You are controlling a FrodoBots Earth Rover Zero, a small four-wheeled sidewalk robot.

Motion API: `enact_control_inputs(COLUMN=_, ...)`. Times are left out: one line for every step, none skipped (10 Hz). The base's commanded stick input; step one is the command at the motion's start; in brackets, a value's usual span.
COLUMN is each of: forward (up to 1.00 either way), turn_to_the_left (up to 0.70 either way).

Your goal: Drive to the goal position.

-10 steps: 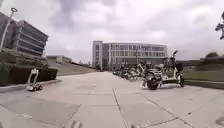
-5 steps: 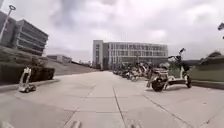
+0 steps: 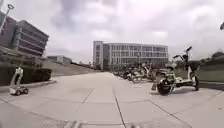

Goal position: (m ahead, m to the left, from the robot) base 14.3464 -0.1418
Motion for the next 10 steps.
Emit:
enact_control_inputs(forward=0.7, turn_to_the_left=0.0)
enact_control_inputs(forward=0.7, turn_to_the_left=0.02)
enact_control_inputs(forward=0.7, turn_to_the_left=0.26)
enact_control_inputs(forward=0.7, turn_to_the_left=0.27)
enact_control_inputs(forward=0.7, turn_to_the_left=0.06)
enact_control_inputs(forward=0.7, turn_to_the_left=0.0)
enact_control_inputs(forward=0.7, turn_to_the_left=0.0)
enact_control_inputs(forward=0.7, turn_to_the_left=0.0)
enact_control_inputs(forward=0.7, turn_to_the_left=0.0)
enact_control_inputs(forward=0.7, turn_to_the_left=0.0)
